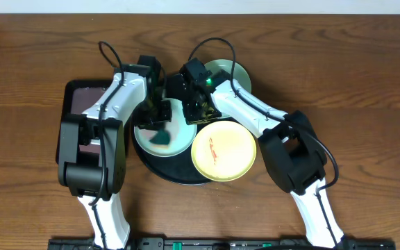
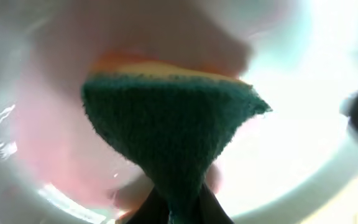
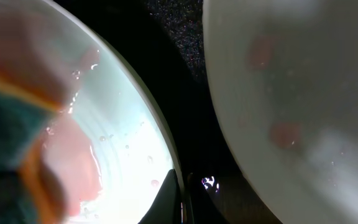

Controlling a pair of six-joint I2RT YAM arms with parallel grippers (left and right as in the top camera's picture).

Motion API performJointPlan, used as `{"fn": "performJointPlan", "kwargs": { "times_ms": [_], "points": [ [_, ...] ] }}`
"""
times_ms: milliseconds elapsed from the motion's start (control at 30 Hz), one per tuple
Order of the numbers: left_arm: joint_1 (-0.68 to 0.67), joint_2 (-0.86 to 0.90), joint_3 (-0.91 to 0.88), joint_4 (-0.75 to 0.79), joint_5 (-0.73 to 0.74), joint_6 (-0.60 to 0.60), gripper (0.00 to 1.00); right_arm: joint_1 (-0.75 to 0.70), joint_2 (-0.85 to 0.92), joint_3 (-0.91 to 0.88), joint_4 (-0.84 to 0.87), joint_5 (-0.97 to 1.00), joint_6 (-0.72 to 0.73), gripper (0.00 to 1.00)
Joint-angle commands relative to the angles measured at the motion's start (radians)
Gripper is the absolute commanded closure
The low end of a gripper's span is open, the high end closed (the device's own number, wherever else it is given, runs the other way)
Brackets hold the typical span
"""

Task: Clean dirty plates on tray and stack at the side
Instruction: 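Scrub the left pale green plate with the sponge in the left gripper, then lift the sponge away from the plate with the left gripper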

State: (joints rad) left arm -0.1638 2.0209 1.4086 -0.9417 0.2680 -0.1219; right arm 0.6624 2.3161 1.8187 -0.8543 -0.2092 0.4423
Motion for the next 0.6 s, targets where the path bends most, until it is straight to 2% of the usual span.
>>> {"fn": "performJointPlan", "kwargs": {
  "times_ms": [0,100,267,400,567],
  "points": [
    [0.001,0.019,-0.005,0.066,0.174,0.143,0.93,0.007,0.035,-0.001,-0.017,0.011,-0.013,0.99],
    [0.025,0.019,0.029,0.097,0.146,0.086,0.93,0.006,0.035,-0.001,-0.018,-0.001,-0.013,0.99],
    [0.101,-0.005,0.167,-0.009,-0.016,-0.039,0.93,0.006,0.035,-0.001,-0.016,-0.005,-0.013,0.99],
    [0.172,-0.068,0.256,-0.093,-0.094,-0.068,0.93,0.006,0.032,0.005,-0.016,-0.006,-0.014,0.99],
    [0.269,-0.180,0.277,-0.126,-0.105,-0.068,0.93,0.016,-0.014,0.034,-0.018,0.007,-0.078,0.99]
  ]
}}
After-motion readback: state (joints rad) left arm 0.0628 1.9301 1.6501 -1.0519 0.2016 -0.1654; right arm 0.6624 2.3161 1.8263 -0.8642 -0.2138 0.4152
